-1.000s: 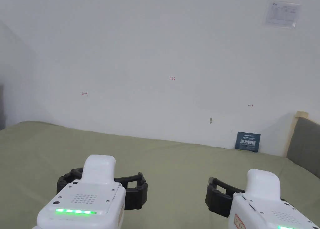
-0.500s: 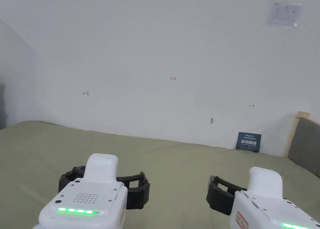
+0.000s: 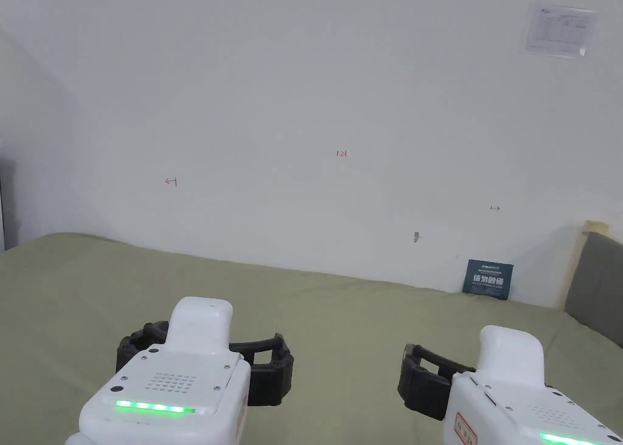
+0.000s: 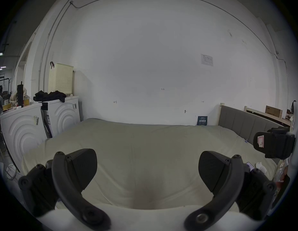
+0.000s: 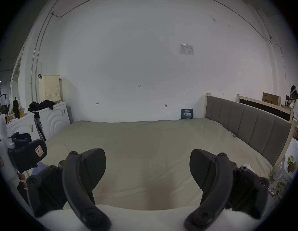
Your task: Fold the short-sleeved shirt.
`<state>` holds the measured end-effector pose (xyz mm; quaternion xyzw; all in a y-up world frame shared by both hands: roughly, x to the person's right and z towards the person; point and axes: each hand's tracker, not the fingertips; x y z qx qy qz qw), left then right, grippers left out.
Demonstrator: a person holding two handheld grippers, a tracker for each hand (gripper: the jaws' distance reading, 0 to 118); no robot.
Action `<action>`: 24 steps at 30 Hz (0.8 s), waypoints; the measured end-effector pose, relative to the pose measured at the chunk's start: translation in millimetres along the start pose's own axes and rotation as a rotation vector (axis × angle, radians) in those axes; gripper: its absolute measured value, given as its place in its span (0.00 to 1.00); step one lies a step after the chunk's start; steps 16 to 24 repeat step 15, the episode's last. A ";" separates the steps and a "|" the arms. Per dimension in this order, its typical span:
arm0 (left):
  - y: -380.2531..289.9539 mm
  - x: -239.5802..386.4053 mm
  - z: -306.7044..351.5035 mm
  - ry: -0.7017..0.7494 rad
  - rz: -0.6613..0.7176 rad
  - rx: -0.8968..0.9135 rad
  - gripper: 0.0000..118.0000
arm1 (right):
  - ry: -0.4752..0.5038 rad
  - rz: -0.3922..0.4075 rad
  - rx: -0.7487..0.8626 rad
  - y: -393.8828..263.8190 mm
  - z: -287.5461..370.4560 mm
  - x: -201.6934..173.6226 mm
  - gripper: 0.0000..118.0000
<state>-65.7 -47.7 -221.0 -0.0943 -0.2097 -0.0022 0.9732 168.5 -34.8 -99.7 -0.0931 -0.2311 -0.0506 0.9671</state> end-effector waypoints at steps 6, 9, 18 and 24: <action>0.3 -1.1 -1.5 0.001 -0.003 -0.002 1.00 | 0.003 -0.021 -0.052 -4.4 -7.3 1.7 0.89; -0.6 -1.8 -1.9 0.004 -0.001 -0.005 1.00 | 0.004 -0.043 -0.073 -6.5 -10.7 3.9 0.90; -2.6 -1.9 -4.1 0.002 -0.002 -0.013 1.00 | 0.015 -0.063 -0.083 -8.1 -11.3 7.2 0.90; -2.6 -1.9 -4.1 0.002 -0.002 -0.013 1.00 | 0.015 -0.063 -0.083 -8.1 -11.3 7.2 0.90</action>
